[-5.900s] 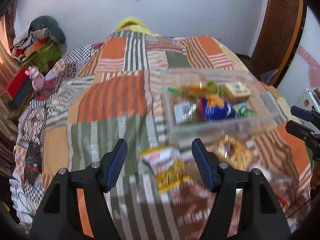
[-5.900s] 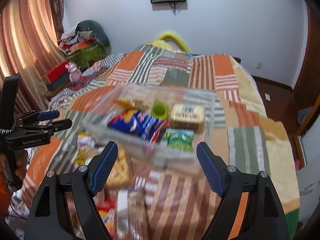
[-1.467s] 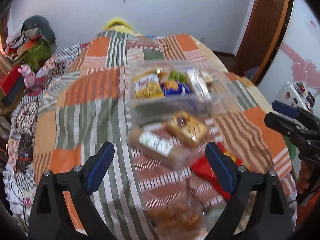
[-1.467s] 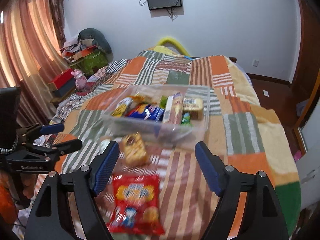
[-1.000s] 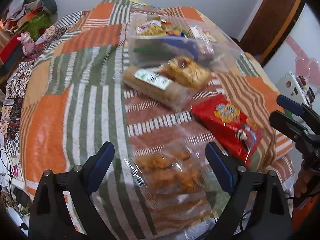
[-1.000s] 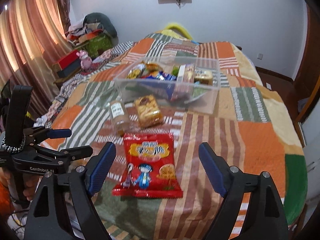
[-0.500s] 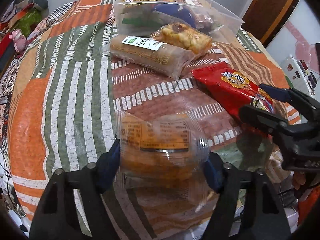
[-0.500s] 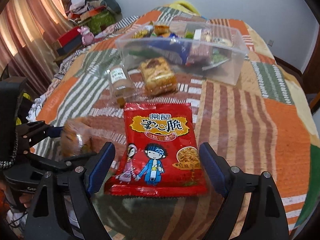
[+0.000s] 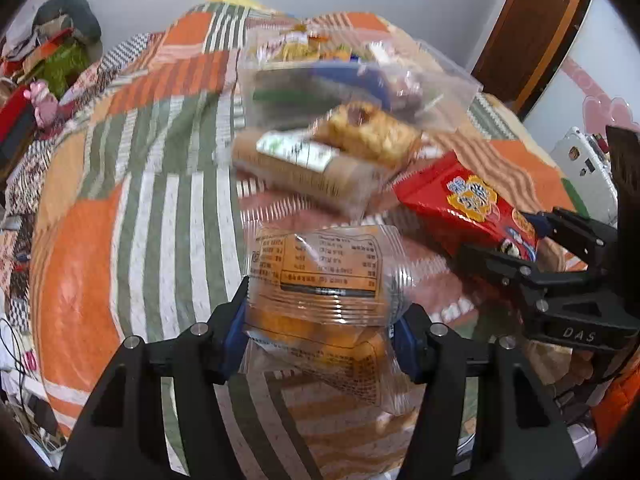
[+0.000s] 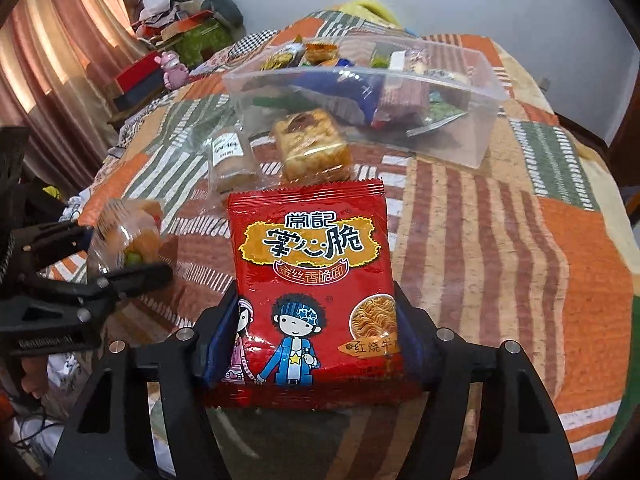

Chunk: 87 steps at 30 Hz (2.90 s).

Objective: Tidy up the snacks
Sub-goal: 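Carry the cracker pack and red snack bag over the box and release inside, then grasp the labelled biscuit roll with the left tool while the right tool grasps the cookie pack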

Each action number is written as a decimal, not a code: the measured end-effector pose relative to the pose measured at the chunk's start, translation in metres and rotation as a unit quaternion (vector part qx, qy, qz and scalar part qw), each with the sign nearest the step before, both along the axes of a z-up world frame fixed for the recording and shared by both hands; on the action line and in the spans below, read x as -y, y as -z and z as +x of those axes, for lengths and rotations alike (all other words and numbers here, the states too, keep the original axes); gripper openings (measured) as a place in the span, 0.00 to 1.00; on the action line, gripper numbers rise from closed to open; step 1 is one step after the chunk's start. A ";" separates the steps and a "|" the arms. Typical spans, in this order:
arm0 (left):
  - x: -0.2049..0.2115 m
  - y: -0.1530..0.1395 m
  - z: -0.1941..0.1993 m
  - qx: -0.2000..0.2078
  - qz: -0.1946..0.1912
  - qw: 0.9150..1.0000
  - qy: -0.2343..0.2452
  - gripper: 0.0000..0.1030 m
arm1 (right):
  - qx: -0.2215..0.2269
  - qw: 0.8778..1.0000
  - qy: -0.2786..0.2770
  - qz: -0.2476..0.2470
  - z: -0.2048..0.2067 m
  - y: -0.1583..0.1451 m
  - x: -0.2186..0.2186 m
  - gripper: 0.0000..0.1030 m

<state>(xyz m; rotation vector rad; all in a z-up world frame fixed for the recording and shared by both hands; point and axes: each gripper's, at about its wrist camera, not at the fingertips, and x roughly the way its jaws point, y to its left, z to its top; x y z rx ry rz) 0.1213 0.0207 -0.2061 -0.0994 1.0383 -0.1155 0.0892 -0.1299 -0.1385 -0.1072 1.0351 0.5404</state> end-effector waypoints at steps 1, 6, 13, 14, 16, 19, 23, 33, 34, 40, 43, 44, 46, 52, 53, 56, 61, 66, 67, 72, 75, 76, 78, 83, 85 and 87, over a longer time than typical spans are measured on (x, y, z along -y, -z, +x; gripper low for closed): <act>0.000 -0.006 0.002 0.008 0.002 1.000 0.001 0.59 | 0.002 1.000 0.001 0.000 0.000 -0.004 0.002 0.63; 0.002 -0.028 0.015 0.038 0.004 0.999 0.001 0.59 | 0.031 0.999 0.016 0.011 0.007 -0.029 0.015 0.63; 0.010 -0.058 0.042 0.086 0.013 0.996 0.008 0.59 | 0.087 0.995 0.047 0.029 0.027 -0.061 0.029 0.63; 0.011 -0.062 0.047 0.090 0.012 0.996 0.008 0.59 | 0.092 0.994 0.052 0.030 0.032 -0.064 0.028 0.63; 0.011 -0.067 0.056 0.096 0.009 0.995 0.009 0.59 | 0.098 0.993 0.060 0.034 0.042 -0.068 0.028 0.63; 0.012 -0.073 0.075 0.102 0.005 0.995 0.009 0.59 | 0.107 0.991 0.073 0.039 0.056 -0.073 0.032 0.63; 0.016 -0.079 0.101 0.110 0.009 0.994 0.010 0.59 | 0.120 0.988 0.083 0.042 0.076 -0.078 0.033 0.63; 0.020 -0.077 0.168 0.115 0.007 0.993 0.005 0.59 | 0.127 0.986 0.101 0.050 0.123 -0.069 0.026 0.63; 0.020 -0.076 0.172 0.113 0.007 0.994 0.005 0.59 | 0.125 0.986 0.101 0.051 0.129 -0.067 0.025 0.63; 0.022 -0.059 0.209 0.101 0.000 0.995 0.002 0.59 | 0.108 0.988 0.103 0.047 0.160 -0.046 0.018 0.63; 0.022 -0.052 0.224 0.095 0.000 0.995 0.001 0.59 | 0.094 0.989 0.105 0.045 0.173 -0.038 0.016 0.63; 0.022 -0.051 0.228 0.095 0.000 0.996 0.001 0.59 | 0.089 0.989 0.106 0.045 0.176 -0.035 0.016 0.63; 0.023 -0.049 0.233 0.097 0.003 0.995 0.000 0.60 | 0.083 0.990 0.106 0.045 0.179 -0.032 0.016 0.63; 0.023 -0.049 0.239 0.106 0.006 0.994 0.002 0.64 | 0.074 0.991 0.105 0.041 0.181 -0.029 0.016 0.65; 0.022 -0.049 0.238 0.105 0.004 0.994 0.004 0.64 | 0.070 0.992 0.098 0.041 0.180 -0.030 0.016 0.65; 0.019 -0.052 0.233 0.102 -0.005 0.995 0.004 0.64 | 0.072 0.992 0.091 0.041 0.175 -0.034 0.017 0.67; 0.014 -0.066 0.217 0.112 -0.021 0.993 0.006 0.65 | 0.081 0.992 0.084 0.042 0.164 -0.045 0.019 0.69; 0.008 -0.083 0.195 0.127 -0.009 0.992 0.002 0.67 | 0.097 0.991 0.077 0.046 0.147 -0.060 0.023 0.70; 0.006 -0.086 0.189 0.130 -0.003 0.992 0.000 0.67 | 0.099 0.991 0.076 0.046 0.144 -0.062 0.023 0.70; -0.004 -0.087 0.161 0.124 0.019 0.992 -0.004 0.70 | 0.103 0.993 0.050 0.042 0.125 -0.067 0.017 0.71; -0.010 -0.081 0.143 0.113 0.029 0.993 -0.004 0.70 | 0.098 0.994 0.036 0.039 0.114 -0.064 0.011 0.71; -0.012 -0.077 0.139 0.109 0.031 0.994 -0.004 0.71 | 0.096 0.994 0.031 0.038 0.110 -0.062 0.009 0.71; -0.017 -0.065 0.126 0.093 0.035 0.995 -0.004 0.72 | 0.090 0.995 0.020 0.037 0.102 -0.057 0.004 0.71; -0.021 -0.027 0.110 0.049 0.050 0.998 0.002 0.72 | 0.058 0.998 0.002 0.037 0.083 -0.034 -0.008 0.71; -0.023 -0.013 0.109 0.031 0.043 0.999 0.000 0.72 | 0.043 0.999 0.003 0.032 0.081 -0.026 -0.011 0.71; -0.022 0.001 0.108 0.012 0.029 0.999 -0.003 0.72 | 0.030 0.999 0.001 0.028 0.080 -0.018 -0.014 0.71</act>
